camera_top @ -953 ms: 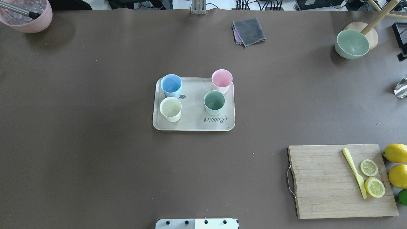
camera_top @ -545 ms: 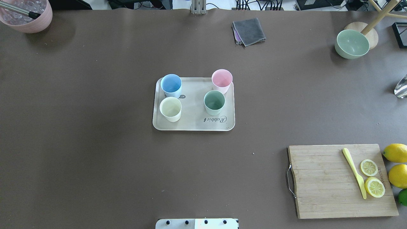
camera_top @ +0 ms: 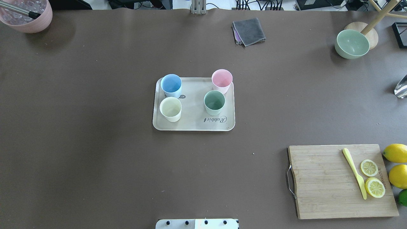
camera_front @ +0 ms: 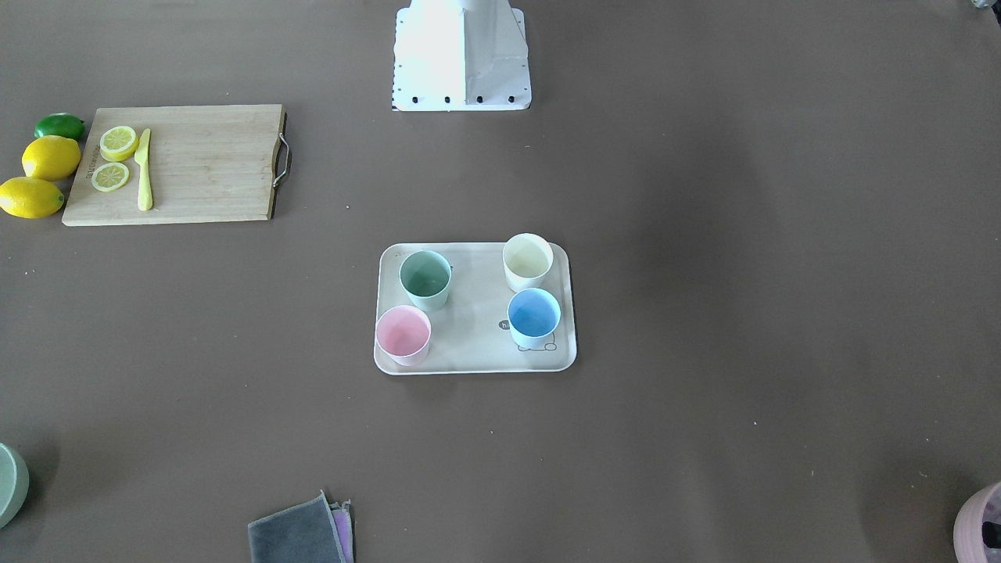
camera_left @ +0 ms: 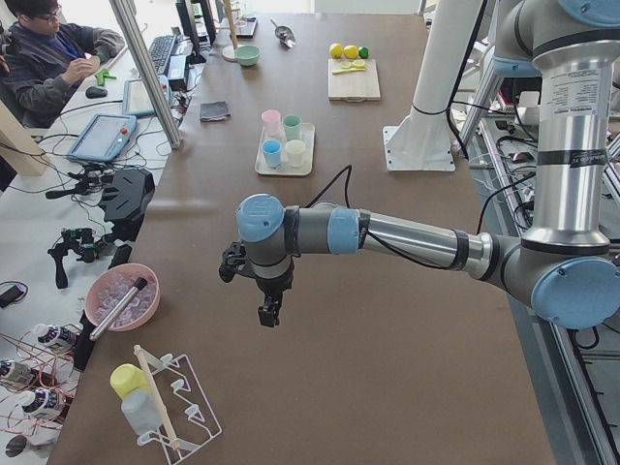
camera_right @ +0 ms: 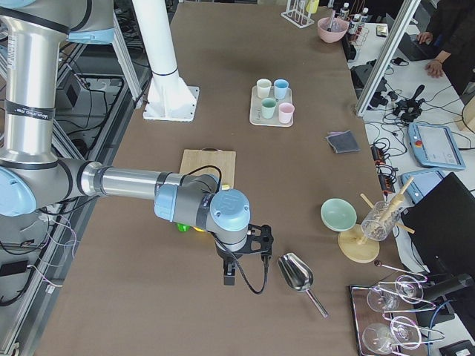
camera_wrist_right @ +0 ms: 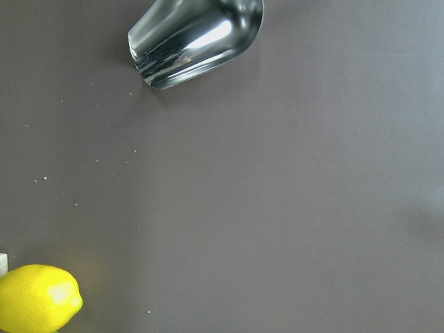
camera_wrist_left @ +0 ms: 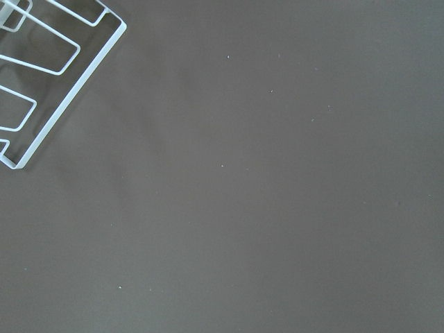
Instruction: Place all cups on tray
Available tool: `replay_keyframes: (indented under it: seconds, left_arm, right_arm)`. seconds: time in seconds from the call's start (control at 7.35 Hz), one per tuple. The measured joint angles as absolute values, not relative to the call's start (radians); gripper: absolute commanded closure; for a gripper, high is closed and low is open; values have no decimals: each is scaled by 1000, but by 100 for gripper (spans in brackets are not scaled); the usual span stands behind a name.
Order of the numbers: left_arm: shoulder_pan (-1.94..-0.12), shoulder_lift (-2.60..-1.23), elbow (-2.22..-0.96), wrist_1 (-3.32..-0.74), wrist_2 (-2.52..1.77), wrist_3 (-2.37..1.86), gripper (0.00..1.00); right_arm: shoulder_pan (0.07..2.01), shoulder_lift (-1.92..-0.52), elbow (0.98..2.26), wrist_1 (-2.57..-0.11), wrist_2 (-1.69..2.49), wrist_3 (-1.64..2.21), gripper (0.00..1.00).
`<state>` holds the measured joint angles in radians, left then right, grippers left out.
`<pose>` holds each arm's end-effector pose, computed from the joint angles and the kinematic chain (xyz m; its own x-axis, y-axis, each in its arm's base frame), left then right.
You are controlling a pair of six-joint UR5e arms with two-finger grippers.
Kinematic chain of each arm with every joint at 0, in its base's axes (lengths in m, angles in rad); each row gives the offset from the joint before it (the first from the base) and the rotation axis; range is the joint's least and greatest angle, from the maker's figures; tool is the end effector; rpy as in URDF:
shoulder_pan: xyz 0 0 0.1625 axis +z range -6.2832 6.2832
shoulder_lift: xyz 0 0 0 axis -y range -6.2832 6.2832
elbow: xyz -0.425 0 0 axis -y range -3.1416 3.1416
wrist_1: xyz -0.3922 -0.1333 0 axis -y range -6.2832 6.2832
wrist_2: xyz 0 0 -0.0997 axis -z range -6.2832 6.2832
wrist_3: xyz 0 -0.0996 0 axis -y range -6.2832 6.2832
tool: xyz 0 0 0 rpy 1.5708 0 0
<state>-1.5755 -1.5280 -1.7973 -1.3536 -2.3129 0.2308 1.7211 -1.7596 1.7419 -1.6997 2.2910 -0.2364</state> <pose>-0.0682 -0.4643 0.5922 0.7185 0.2032 -0.6652 -0.1640 0.9789 0.1219 0.1268 -0.3854 0.6755 0.7432 -0.0270 0.6685 0.0267 0.9996 0.0108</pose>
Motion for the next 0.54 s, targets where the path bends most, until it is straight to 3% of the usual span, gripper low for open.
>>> replay_keyframes:
  seconds: [0.54]
  left_arm:
    - [-1587,-1513,-1797,-1358,-2314,139,2]
  right_arm:
    - [1673,-1757,1745,-1694,2292,-238,0]
